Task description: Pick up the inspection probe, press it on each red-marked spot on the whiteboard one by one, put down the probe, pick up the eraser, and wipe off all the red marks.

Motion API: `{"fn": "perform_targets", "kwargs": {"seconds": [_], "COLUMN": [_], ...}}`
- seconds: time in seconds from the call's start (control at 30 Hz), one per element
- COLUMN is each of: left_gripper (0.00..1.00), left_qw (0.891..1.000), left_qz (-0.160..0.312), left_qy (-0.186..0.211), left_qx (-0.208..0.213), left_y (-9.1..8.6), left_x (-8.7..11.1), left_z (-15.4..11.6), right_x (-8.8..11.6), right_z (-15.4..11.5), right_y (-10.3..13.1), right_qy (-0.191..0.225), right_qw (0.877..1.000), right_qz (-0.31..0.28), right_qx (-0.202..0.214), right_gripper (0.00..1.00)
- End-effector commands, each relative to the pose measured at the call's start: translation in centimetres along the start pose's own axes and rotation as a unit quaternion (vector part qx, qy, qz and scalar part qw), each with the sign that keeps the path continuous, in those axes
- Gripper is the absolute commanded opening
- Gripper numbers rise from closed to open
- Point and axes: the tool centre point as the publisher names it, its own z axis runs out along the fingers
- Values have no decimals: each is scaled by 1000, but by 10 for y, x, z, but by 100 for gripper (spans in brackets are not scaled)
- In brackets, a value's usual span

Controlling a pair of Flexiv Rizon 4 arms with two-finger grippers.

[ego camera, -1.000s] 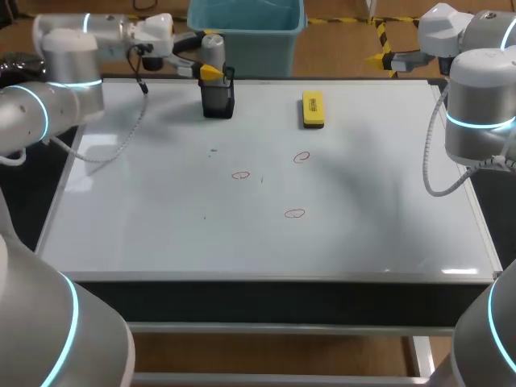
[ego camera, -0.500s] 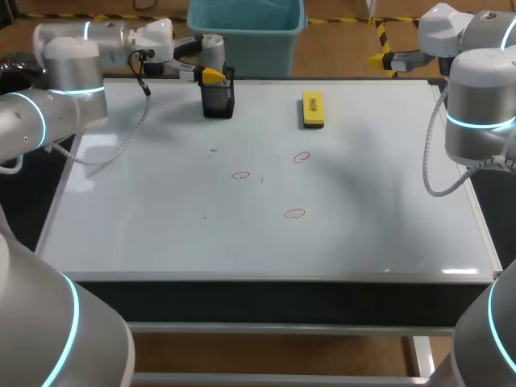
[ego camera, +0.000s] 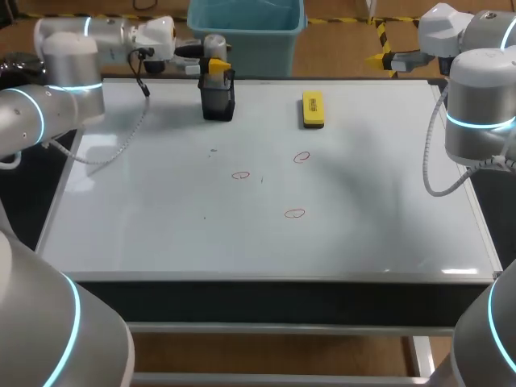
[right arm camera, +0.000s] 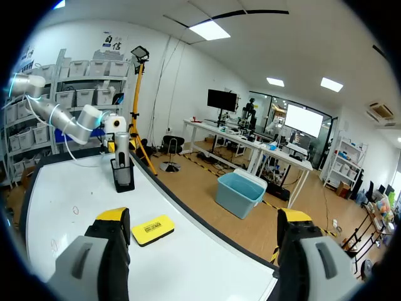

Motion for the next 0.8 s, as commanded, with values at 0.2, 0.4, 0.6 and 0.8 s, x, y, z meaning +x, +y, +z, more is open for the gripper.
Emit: {"fn": "perform_targets", "kwargs": {"seconds": [0.2,0.4,0.6,0.8], "left_gripper": [0,0,0,0], "left_qw": [1000,1000,999,998], "left_qz": [15,26,27,44], "left_qy": [8,2,-9,-21], "left_qx": [11,15,22,28], "left_y": [-11,-30,-55,-77], "left_x": [-5,-5,-6,-3], "left_z": [-3,-4,-5,-7], "right_x": [0,0,0,0], "right_z": [0,0,0,0], "right_y": [0,0,0,0], "right_qy": [0,0,0,0], "right_qw": [1000,1000,1000,1000], "right_qz": [0,0,0,0], "right_qx": [0,0,0,0], "right_gripper": [100,100,100,100]}}
